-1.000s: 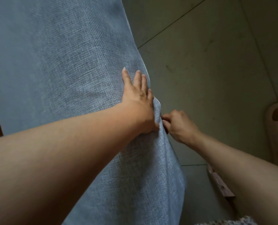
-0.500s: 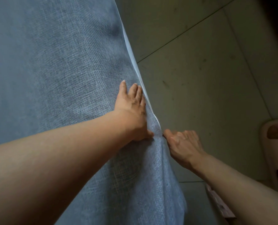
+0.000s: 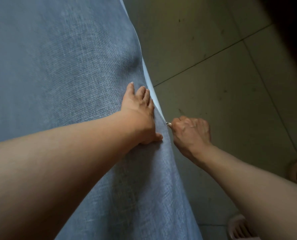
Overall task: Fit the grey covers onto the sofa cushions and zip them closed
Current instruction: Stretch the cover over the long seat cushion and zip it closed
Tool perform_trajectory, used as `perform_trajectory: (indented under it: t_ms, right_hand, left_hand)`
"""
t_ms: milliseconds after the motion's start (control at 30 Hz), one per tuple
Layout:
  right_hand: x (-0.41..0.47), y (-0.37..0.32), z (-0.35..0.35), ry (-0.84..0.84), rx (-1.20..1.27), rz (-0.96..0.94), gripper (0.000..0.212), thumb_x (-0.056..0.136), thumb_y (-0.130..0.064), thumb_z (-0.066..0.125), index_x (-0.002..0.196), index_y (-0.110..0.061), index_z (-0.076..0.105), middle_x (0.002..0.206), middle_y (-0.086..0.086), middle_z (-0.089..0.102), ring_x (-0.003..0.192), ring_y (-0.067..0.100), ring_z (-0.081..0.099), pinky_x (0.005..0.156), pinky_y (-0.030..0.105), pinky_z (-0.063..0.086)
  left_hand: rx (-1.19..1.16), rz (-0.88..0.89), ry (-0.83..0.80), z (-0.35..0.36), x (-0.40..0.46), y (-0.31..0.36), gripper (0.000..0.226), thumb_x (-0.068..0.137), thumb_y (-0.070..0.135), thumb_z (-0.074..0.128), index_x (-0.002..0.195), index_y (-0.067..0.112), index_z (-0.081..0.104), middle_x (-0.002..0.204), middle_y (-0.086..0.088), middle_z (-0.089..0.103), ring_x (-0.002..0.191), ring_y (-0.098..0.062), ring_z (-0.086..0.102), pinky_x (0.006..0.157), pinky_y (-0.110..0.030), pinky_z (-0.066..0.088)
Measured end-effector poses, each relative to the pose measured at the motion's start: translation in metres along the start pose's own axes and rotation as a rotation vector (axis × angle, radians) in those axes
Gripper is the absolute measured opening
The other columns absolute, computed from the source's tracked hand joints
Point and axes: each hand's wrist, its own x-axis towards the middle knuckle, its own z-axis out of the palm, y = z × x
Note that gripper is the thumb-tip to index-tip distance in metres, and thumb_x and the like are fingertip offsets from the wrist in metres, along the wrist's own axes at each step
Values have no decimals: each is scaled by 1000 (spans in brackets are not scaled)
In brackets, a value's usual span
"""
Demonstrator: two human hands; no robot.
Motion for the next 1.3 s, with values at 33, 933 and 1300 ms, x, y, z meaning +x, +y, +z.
perform_trajectory:
  t_ms: [33,933,1300]
  right_hand:
    - [6,0,-4,-14,-8,4,30,99,-21,33,102,-11,61,108,9,64,96,31,62,63,32,23]
    - [184,-25,-83,-329,-155,-17,37,101,-18,23,111,-13,58,117,8,61,106,29,59,67,29,28]
    - [310,-35,-112,-274,-145,119,36,99,-13,27,113,-13,60,118,7,60,108,29,58,69,29,28]
  left_hand:
    - [-5,-2,6,-1,3,-5,108,79,82,26,151,6,-2,158,-17,-5,146,-29,-6,114,-52,-3]
    - [-37,-27,55,-54,110,-174,79,96,59,21,150,6,-1,157,-18,-4,145,-35,-7,113,-54,-5]
    - [-24,-28,72,-85,168,-280,77,96,59,22,151,8,3,158,-17,-1,145,-35,-5,113,-54,-5]
